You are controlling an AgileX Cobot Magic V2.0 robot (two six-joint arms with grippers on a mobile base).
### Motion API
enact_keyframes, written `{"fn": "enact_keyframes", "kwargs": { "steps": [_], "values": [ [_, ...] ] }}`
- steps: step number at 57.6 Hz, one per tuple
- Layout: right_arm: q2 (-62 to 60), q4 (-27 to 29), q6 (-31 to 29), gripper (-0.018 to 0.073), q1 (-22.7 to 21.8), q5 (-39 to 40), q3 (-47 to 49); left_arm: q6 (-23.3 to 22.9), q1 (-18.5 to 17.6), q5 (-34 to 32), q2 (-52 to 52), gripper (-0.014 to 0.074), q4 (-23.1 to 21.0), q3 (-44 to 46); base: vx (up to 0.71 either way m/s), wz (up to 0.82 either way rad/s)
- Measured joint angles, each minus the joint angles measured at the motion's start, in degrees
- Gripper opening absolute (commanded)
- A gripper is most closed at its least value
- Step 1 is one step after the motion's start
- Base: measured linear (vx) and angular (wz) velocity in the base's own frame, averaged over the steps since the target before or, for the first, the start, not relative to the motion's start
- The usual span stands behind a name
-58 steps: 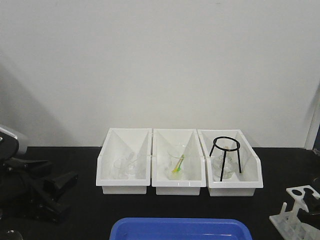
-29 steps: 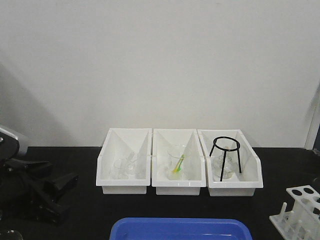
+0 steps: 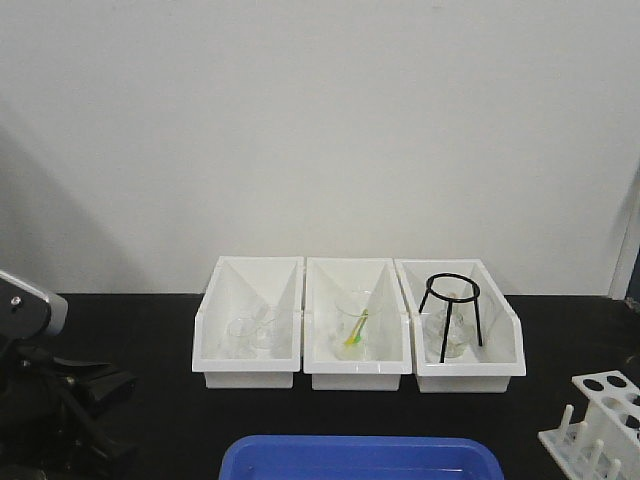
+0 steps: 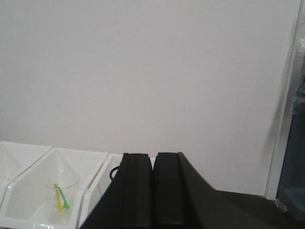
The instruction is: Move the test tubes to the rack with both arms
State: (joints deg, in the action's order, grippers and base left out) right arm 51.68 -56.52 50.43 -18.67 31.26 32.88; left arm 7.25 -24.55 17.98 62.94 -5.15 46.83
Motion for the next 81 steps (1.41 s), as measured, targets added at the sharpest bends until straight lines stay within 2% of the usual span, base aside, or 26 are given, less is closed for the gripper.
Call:
{"fn": "enact_keyframes", "kwargs": {
  "steps": [12, 16, 21, 56, 63, 67, 72, 81],
  "values": [
    [-4.72, -22.39, 20.84, -0.0011, 0.0, 0.17, 0.0, 0.0, 0.0, 0.98, -0.29, -0.0022, 0.0, 0.0, 0.0, 0.0],
    [-5.22, -26.88, 24.32, -0.0011, 0.0, 0.45, 0.0, 0.0, 0.0, 1.52, -0.54, -0.0021, 0.0, 0.0, 0.0, 0.0],
    [-5.29, -29.6, 26.28, -0.0011, 0.0, 1.01, 0.0, 0.0, 0.0, 2.27, -0.66, -0.002, 0.0, 0.0, 0.0, 0.0],
    [-5.34, -31.04, 26.99, -0.0008, 0.0, 1.49, -0.02, 0.05, 0.0, 3.65, -0.66, -0.002, 0.06, 0.0, 0.0, 0.0],
    [-5.34, -31.09, 27.02, -0.0008, 0.0, 1.5, -0.02, 1.24, 0.45, 3.36, -0.89, -0.002, 3.41, -0.34, 0.0, 0.0],
    [-5.43, -31.09, 27.06, -0.0008, 0.0, 1.5, -0.02, 1.4, 1.97, 1.95, -2.11, -0.002, 5.15, -1.79, 0.0, 0.0],
    [-5.43, -31.09, 27.06, -0.0008, 0.0, 1.6, -0.02, 1.03, 5.61, -1.15, -5.54, -0.002, 5.46, -5.6, 0.0, 0.0],
    [-5.43, -31.09, 27.09, -0.0008, 0.0, 1.6, -0.02, 0.46, 12.39, -6.37, -17.69, -0.002, 5.65, -17.46, 0.0, 0.0]
  ]
}}
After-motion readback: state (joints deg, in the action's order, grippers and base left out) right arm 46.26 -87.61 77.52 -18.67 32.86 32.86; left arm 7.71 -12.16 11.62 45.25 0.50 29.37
